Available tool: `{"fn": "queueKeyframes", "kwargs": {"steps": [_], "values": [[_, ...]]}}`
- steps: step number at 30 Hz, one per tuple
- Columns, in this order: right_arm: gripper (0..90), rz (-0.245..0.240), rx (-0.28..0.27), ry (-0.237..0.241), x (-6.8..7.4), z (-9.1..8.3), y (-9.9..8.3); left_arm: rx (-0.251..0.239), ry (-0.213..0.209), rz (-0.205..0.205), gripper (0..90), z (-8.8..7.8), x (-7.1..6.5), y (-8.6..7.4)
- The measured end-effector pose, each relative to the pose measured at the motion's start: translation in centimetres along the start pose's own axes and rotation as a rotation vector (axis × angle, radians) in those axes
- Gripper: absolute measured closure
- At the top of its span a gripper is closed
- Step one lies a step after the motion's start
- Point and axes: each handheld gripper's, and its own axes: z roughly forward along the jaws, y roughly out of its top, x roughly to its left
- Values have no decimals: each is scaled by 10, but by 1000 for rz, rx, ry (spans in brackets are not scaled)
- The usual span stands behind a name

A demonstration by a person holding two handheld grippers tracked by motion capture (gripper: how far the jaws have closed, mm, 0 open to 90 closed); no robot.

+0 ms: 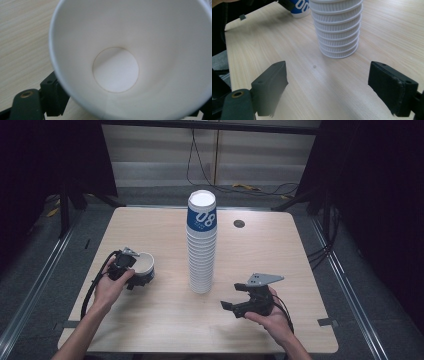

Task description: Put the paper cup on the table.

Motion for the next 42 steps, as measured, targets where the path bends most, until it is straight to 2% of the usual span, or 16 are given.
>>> {"fn": "queueKeyframes", "kwargs": {"steps": [2, 6, 7, 10, 11, 12, 19, 23, 26, 28, 31, 32, 35, 36, 41, 42], "values": [[155, 5, -3, -3, 0, -1, 0, -23, -3, 7, 159, -5, 0, -2], [155, 5, -12, -12, -1, -3, 1, -27, 4, -8, 159, -10, -2, -9], [155, 6, -13, -14, -1, -4, 1, -25, -10, -6, 159, -10, -1, -11], [155, 0, -18, -19, -1, -6, 2, -38, -60, -44, 159, -11, 1, -17], [155, 0, -22, -18, 0, -7, 2, -36, -64, -45, 166, -12, 2, -19], [155, -1, -23, -23, 0, -8, 2, -53, -46, -57, 163, -13, 2, -21], [155, 7, -38, -44, -2, -14, 4, -81, -72, -59, 158, -21, -5, -36], [155, -3, -26, -59, 0, -19, 2, -89, -61, -55, 162, -23, -15, -44], [154, 3, -29, -68, -1, -23, -1, -114, -88, -60, 160, -27, -24, -47], [155, 11, -30, -75, -2, -24, -4, -120, -114, -43, 160, -31, -31, -48], [155, 22, -32, -81, -4, -25, -7, -143, -89, -3, 159, -32, -42, -52], [155, 26, -35, -84, -4, -25, -8, -167, -84, -4, 159, -32, -47, -55], [155, 29, -39, -87, -4, -26, -9, -178, -107, -5, 159, -30, -57, -62], [155, 32, -37, -88, -4, -25, -9, -172, -117, -18, 159, -30, -60, -64], [155, 39, -35, -81, -4, -24, -11, -217, -144, -13, 159, -28, -75, -71], [155, 44, -31, -79, -4, -24, -11, -229, -156, -24, 159, -28, -77, -71]]}}
